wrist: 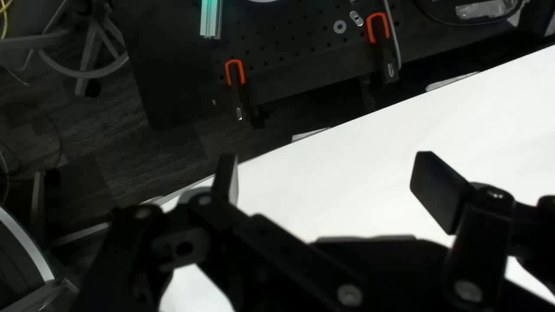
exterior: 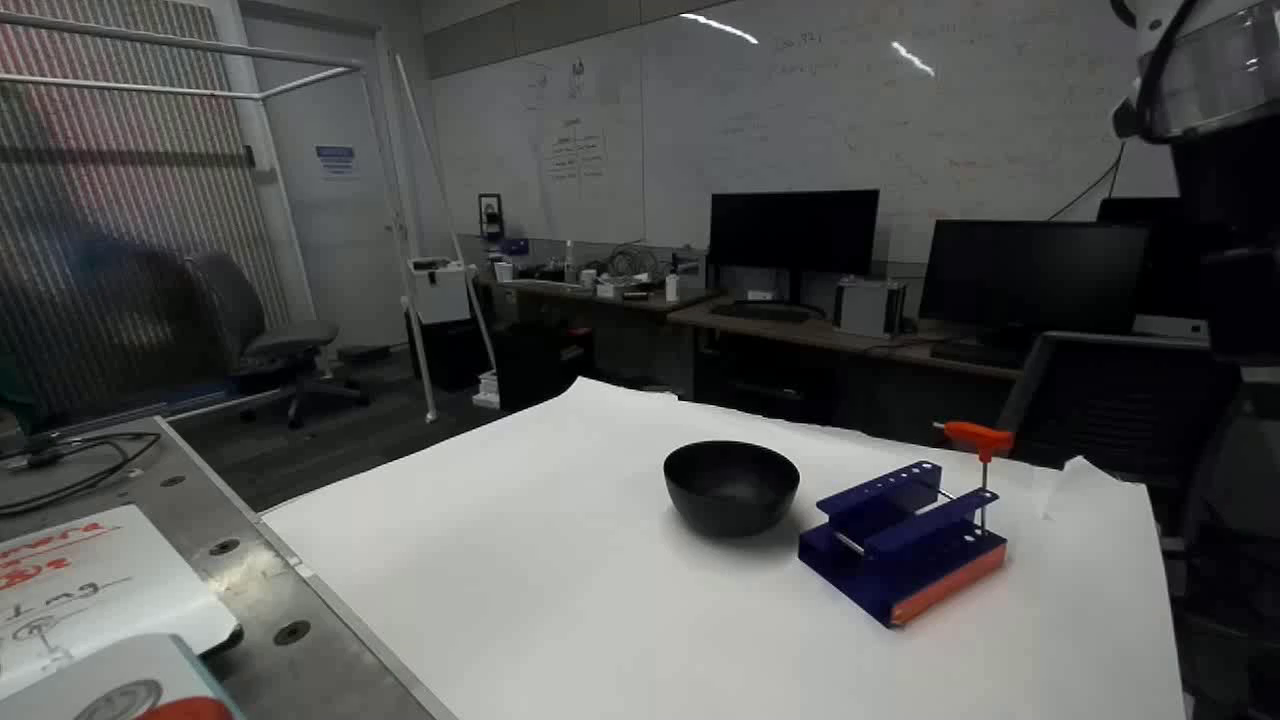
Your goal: Put the orange object in the bowl
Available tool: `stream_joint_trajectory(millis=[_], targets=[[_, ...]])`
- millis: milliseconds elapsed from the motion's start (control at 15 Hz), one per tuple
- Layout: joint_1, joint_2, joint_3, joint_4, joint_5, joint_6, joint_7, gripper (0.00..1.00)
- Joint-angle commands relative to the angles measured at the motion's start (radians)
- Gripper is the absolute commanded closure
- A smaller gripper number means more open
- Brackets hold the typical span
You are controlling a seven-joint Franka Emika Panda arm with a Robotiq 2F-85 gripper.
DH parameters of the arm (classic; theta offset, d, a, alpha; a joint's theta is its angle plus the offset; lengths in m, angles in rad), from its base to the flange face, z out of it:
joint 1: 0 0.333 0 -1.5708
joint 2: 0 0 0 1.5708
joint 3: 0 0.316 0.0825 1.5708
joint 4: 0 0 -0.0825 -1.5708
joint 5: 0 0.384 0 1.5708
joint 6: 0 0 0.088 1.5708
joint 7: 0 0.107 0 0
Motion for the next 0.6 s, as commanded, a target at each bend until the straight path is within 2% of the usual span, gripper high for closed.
stream_joint_trajectory(millis=[0, 133, 467, 533], targets=[[0.011, 0.001, -0.01, 0.004, -0.004, -0.001, 0.005, 0.0], [0.005, 0.015, -0.017, 0.008, -0.005, 0.019, 0.001, 0.0], [-0.053, 0.153, -0.094, 0.001, -0.005, 0.388, 0.017, 0.0], [-0.062, 0.192, -0.109, 0.011, -0.006, 0.433, 0.012, 0.0]])
